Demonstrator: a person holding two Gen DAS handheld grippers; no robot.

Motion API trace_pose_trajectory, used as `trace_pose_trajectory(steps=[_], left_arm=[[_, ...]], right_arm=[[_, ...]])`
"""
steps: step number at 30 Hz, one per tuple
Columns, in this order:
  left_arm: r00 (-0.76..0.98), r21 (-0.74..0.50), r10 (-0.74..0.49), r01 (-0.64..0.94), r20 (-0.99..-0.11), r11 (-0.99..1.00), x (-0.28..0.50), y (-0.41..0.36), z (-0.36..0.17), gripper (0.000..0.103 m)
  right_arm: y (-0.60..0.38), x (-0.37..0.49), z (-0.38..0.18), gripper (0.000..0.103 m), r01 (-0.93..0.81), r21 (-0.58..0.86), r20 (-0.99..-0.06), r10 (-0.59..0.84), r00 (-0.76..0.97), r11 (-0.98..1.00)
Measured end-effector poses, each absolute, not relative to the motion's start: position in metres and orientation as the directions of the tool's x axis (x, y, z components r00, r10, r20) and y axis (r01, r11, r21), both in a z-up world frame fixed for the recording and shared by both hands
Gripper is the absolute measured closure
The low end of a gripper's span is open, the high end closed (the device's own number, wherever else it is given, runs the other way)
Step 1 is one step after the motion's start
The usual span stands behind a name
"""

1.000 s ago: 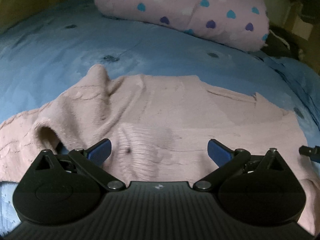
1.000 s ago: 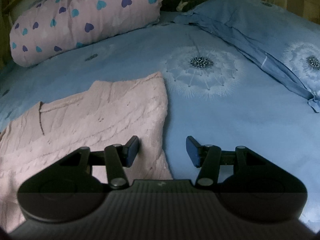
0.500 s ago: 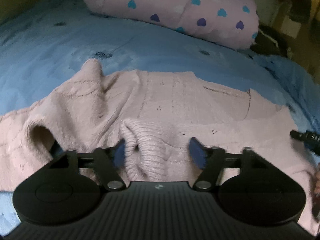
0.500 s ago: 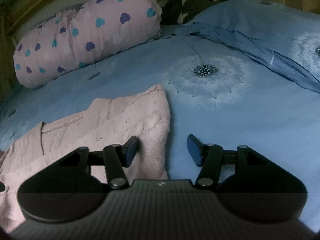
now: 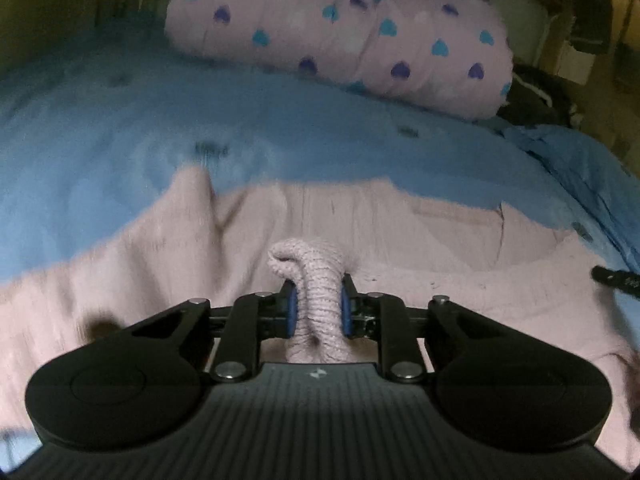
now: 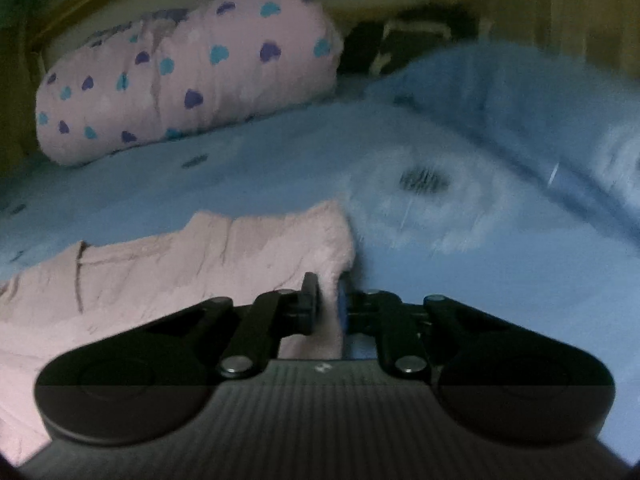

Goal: Fold small clothes

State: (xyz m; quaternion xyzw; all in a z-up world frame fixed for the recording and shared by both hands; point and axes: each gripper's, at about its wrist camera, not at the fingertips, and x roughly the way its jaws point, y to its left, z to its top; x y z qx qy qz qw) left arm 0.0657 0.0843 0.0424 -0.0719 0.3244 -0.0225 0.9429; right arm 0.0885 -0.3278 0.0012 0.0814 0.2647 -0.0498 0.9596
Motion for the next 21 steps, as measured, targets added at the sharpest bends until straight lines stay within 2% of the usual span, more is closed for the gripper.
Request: trace_pose_trajectory(steps=[1, 3, 4, 7, 8, 10, 11, 14, 19, 21], left_arm=[[0.791, -0.135, -0.078, -0.006, -0.607, 0.991, 0.067, 0.083, 0.043, 0.079], [0.782, -0.111, -0.069, 0.000, -0.620, 0.994, 0.073, 0.080, 0.037, 0.078], [0.761, -0.101, -0.063, -0.003, -0.645, 0.995, 0.077, 0.079, 0.031, 0.077], [0.752, -0.071, -0.026, -0.027, -0.658, 0.997, 0.078, 0.078, 0.022, 0.060], [0.754, -0.055, -0.017, -0.025, -0.657, 0.998, 0.078, 0.076, 0.023, 0.057], [0.758, -0.039, -0.003, -0.030, -0.652, 0.999, 0.077, 0.074, 0.026, 0.039], [0.759, -0.040, -0.002, -0.031, -0.651, 0.999, 0.076, 0.074, 0.025, 0.035], [0.751, -0.049, -0.008, -0.033, -0.661, 0.998, 0.075, 0.074, 0.025, 0.031], [0.747, 0.005, 0.012, -0.011, -0.665, 1.000, 0.064, 0.066, 0.029, 0.021], [0.747, 0.024, 0.022, -0.008, -0.665, 1.000, 0.059, 0.064, 0.031, 0.020]], right_arm=[[-0.326, 0.087, 0.003, 0.101, 0.173, 0.091, -0.503, -0.105, 0.858, 0.981], [-0.325, 0.088, 0.000, 0.100, 0.237, -0.021, -0.481, -0.217, 0.850, 0.971], [-0.329, 0.089, -0.003, 0.100, 0.247, -0.031, -0.494, -0.230, 0.839, 0.968], [-0.347, 0.093, -0.006, 0.100, 0.239, 0.103, -0.558, -0.143, 0.818, 0.966], [-0.349, 0.093, -0.005, 0.098, 0.239, 0.115, -0.556, -0.137, 0.820, 0.964], [-0.348, 0.090, -0.001, 0.097, 0.233, 0.122, -0.541, -0.133, 0.831, 0.965], [-0.347, 0.089, 0.001, 0.097, 0.223, 0.133, -0.535, -0.119, 0.836, 0.966], [-0.342, 0.088, 0.006, 0.097, 0.187, 0.166, -0.549, -0.067, 0.833, 0.968], [-0.329, 0.093, 0.010, 0.097, 0.110, 0.167, -0.601, 0.013, 0.799, 0.980], [-0.326, 0.092, 0.013, 0.097, 0.099, 0.168, -0.611, 0.025, 0.792, 0.981]])
